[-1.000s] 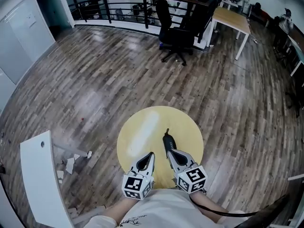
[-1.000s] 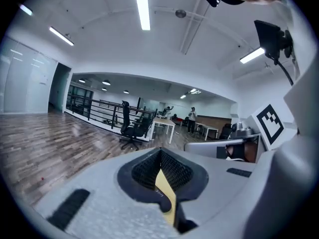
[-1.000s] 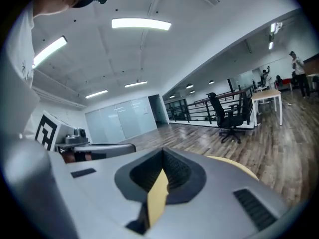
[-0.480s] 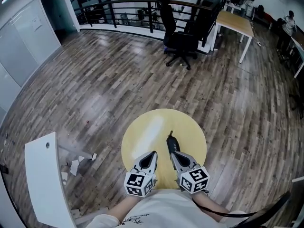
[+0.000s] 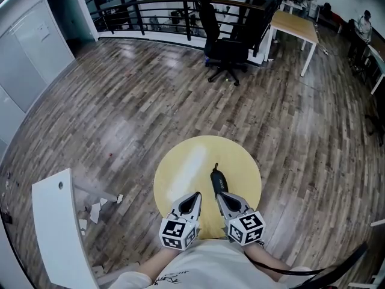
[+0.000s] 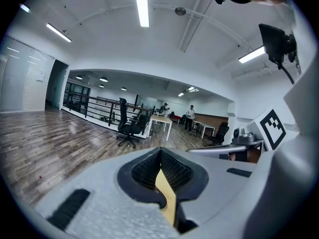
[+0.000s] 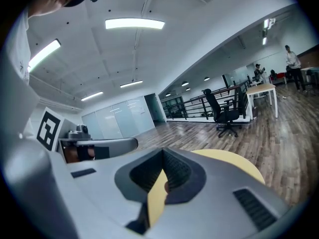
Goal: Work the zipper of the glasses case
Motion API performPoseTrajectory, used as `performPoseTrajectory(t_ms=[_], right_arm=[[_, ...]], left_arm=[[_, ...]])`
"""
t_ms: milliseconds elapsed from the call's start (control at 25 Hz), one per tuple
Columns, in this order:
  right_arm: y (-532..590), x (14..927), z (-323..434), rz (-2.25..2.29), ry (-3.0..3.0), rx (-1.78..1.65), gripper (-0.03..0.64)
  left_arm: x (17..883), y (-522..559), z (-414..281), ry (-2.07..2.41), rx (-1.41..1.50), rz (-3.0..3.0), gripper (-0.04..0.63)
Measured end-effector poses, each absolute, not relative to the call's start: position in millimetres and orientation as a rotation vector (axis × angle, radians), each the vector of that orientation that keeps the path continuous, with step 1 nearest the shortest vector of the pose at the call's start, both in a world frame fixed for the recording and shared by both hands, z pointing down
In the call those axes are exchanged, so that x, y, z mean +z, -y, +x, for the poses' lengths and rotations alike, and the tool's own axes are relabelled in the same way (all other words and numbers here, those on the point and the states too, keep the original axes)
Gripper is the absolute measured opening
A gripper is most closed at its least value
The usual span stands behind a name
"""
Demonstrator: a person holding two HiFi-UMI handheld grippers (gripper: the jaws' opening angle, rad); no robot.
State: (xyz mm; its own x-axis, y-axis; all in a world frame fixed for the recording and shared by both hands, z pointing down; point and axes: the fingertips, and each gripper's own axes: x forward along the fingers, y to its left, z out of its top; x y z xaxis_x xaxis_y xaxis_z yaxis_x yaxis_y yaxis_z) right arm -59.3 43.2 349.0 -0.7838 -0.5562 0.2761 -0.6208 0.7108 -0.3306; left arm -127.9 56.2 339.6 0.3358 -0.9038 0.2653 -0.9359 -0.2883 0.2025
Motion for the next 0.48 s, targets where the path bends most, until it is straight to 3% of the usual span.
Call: performPoseTrajectory(t_ms=[480], right_arm=[[-53.3, 355.9, -60.6, 0.955, 2.747, 0.639, 0.000]], left_arm=[[345.7, -67.5, -129.4, 1.628, 0.164, 2.273, 0.005]])
